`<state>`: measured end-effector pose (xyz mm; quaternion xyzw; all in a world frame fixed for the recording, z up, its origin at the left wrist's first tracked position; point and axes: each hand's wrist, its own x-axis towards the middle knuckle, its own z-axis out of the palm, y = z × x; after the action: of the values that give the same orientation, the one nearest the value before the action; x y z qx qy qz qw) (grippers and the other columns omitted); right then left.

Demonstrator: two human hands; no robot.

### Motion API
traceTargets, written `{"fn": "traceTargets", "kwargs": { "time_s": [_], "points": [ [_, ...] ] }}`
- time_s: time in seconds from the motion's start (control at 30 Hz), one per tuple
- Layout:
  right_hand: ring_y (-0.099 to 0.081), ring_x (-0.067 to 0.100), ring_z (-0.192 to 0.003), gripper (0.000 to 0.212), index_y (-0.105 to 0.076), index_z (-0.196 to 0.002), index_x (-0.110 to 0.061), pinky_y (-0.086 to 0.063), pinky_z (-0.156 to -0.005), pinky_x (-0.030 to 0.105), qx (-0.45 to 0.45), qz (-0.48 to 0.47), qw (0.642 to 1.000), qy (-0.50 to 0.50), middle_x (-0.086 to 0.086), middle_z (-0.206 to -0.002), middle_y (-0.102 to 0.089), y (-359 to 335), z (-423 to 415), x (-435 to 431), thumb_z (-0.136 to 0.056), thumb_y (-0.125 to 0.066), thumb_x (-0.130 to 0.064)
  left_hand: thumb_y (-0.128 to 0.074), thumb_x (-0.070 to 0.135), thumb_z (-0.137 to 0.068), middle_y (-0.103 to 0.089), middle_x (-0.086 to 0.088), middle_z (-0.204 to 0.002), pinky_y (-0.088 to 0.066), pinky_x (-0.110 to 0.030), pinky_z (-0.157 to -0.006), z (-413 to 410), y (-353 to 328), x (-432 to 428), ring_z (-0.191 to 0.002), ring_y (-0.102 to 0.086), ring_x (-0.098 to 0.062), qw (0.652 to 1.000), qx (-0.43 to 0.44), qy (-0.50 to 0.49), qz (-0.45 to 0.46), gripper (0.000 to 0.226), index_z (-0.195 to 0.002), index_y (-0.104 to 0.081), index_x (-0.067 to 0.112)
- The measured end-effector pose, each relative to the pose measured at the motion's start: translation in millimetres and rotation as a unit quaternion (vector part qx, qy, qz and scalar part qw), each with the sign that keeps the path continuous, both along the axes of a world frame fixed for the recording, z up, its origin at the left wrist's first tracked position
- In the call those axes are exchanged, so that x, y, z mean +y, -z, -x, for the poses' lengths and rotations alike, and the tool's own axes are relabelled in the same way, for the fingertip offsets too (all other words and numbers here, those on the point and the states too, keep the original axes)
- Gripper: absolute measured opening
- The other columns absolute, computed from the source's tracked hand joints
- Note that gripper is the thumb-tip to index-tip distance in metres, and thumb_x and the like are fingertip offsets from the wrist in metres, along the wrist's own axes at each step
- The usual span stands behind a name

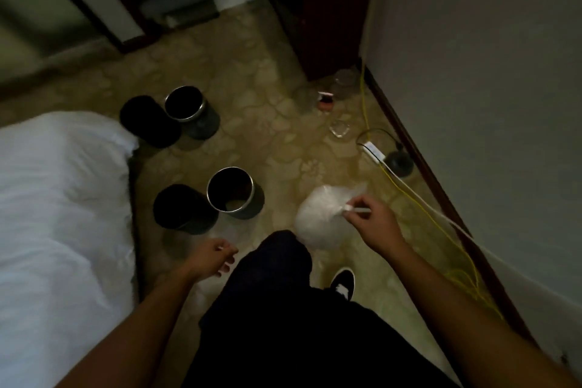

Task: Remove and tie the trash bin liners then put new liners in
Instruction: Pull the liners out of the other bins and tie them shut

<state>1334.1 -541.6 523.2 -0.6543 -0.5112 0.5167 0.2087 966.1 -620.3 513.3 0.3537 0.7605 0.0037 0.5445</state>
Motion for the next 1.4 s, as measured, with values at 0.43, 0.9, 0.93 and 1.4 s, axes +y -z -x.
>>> {"fn": "traceTargets", "kwargs": {
  "time_s": [0.43,0.9,0.93,1.4],
  "points": [
    [-0.068,0.007,-0.084,0.008,-0.066,-0.092,-0.02,-0.054,-0.073,0.028,-0.096,-0.038,0.992,-0.074,-0.013,-0.088,-0.067,-0.3,90.4,292.2,-0.09,-0.074,-0.021,-0.058,0.024,-0.1,-0.069,-0.008,-0.085,-0.049,-0.028,-0.061,72.6,32.3,221.3,-0.067,-0.064,-0.018,0.992,-0.035,-0.12,0.016,0.018,-0.098,-0.067,0.01],
    [-0.068,0.019,-0.081,0.008,-0.064,-0.087,-0.027,-0.056,-0.07,0.037,-0.167,-0.004,0.982,0.09,-0.005,-0.087,-0.07,29.2,73.3,514.8,-0.092,-0.069,-0.031,-0.055,0.018,-0.101,-0.064,-0.004,-0.079,-0.047,-0.017,-0.05,111.4,-18.1,615.2,-0.063,-0.06,-0.016,0.989,-0.054,-0.041,-0.13,0.016,-0.104,-0.065,0.006],
    [-0.067,0.02,-0.084,0.008,-0.064,-0.086,-0.025,-0.053,-0.07,0.035,-0.147,0.004,0.985,0.092,-0.004,-0.087,-0.069,35.5,80.5,538.0,-0.092,-0.07,-0.028,-0.056,0.018,-0.101,-0.065,-0.004,-0.079,-0.047,-0.017,-0.049,117.3,-18.0,633.6,-0.064,-0.06,-0.016,0.989,-0.046,-0.051,-0.134,0.016,-0.104,-0.065,0.006],
    [-0.065,0.01,-0.085,0.016,-0.067,-0.083,-0.026,-0.051,-0.081,0.024,0.017,-0.012,0.969,-0.246,-0.007,-0.087,-0.071,12.4,327.9,876.4,-0.086,-0.078,-0.015,-0.055,0.022,-0.102,-0.056,-0.007,-0.06,-0.043,-0.027,-0.058,221.6,0.3,676.9,-0.05,-0.051,-0.013,0.939,0.065,-0.329,-0.073,0.03,-0.082,-0.059,0.0]
  ]
}}
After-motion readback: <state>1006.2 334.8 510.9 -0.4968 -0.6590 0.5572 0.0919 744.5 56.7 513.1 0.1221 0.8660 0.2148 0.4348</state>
